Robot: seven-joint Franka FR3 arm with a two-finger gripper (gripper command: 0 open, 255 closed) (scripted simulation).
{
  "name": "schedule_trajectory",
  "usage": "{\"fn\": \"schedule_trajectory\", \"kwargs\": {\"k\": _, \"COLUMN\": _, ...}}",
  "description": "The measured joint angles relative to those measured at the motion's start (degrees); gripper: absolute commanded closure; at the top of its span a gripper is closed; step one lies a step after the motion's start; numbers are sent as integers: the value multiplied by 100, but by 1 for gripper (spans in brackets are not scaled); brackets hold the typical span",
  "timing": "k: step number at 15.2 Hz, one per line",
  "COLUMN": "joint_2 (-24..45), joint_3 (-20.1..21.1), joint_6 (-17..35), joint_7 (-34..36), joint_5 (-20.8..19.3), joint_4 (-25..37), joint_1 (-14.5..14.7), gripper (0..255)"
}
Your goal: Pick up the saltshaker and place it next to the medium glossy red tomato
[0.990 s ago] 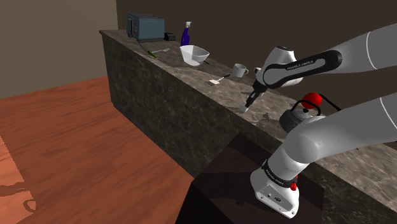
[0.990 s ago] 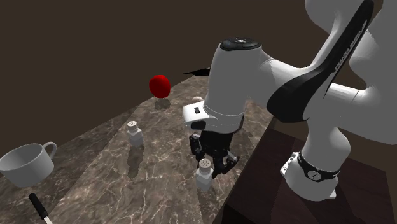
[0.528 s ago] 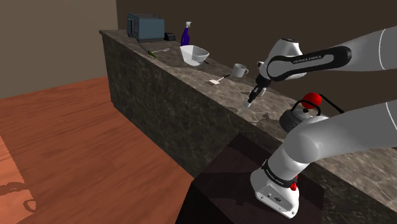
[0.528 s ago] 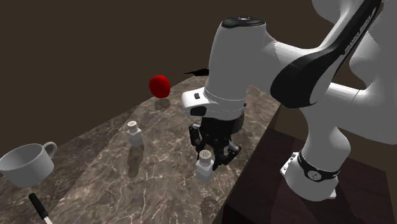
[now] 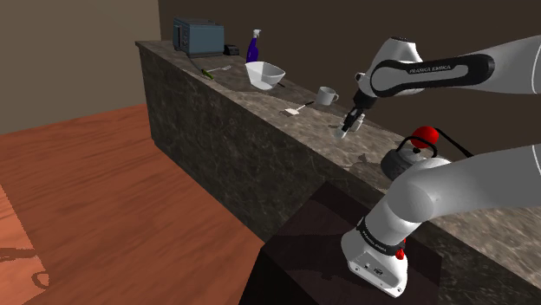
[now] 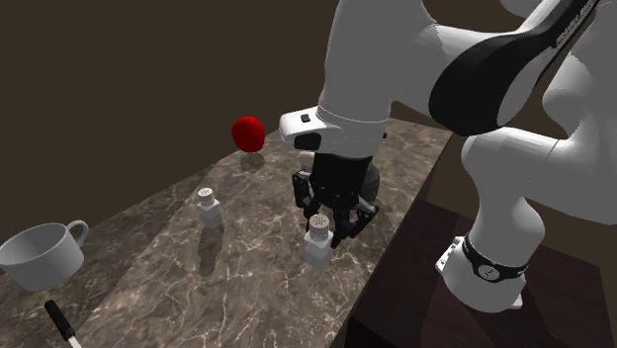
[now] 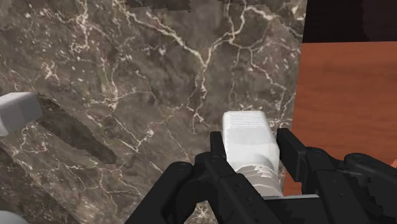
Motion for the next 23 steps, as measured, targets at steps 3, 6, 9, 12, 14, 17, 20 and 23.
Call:
{"fn": "schedule_trajectory", "kwargs": {"k": 3, "joint_2": -125, "joint_3": 84, "joint_6": -289, "joint_7": -16, "joint_5": 65, "joint_4": 165, "joint_1": 12, "gripper": 255}}
{"fn": "schedule_trajectory", "kwargs": {"k": 6, "joint_2": -209, "joint_3": 157, "joint_6": -534, "joint_7": -28, "joint_5": 124, "joint_4": 325, "joint_1": 29, "gripper": 255}}
{"fn": "schedule_trajectory", "kwargs": {"k": 9, "joint_2": -283, "joint_3": 223, "joint_6": -775, "joint_7": -48, "joint_5": 178, "joint_4": 493, "joint_1": 43, "gripper": 255}}
{"fn": "schedule_trajectory", "kwargs": {"k": 12, "joint_2": -333, "joint_3": 281, "joint_6": -1020, "joint_7": -77, "joint_5": 235, "joint_4": 691, "joint_1": 62, "gripper": 255}}
{"fn": "schedule_trajectory", "kwargs": {"k": 14, "joint_2": -386, "joint_3": 325, "joint_6": -1191, "joint_7": -93, "joint_5": 267, "joint_4": 809, "joint_1": 65, "gripper": 255}}
{"fn": "schedule_trajectory", "kwargs": {"k": 17, "joint_2": -394, "joint_3": 387, "joint_6": -1420, "joint_7": -108, "joint_5": 330, "joint_4": 1030, "joint_1": 95, "gripper": 255}}
{"fn": "schedule_trajectory", "kwargs": {"k": 20, "joint_2": -405, "joint_3": 439, "joint_6": -1647, "joint_7": -133, "joint_5": 384, "joint_4": 1248, "joint_1": 117, "gripper": 255}}
{"fn": "schedule_trajectory", "kwargs": {"k": 23, "joint_2": -489, "joint_3": 332, "joint_6": -1777, "joint_7": -307, "joint_5": 320, "joint_4": 1327, "joint_1": 40, "gripper": 255}}
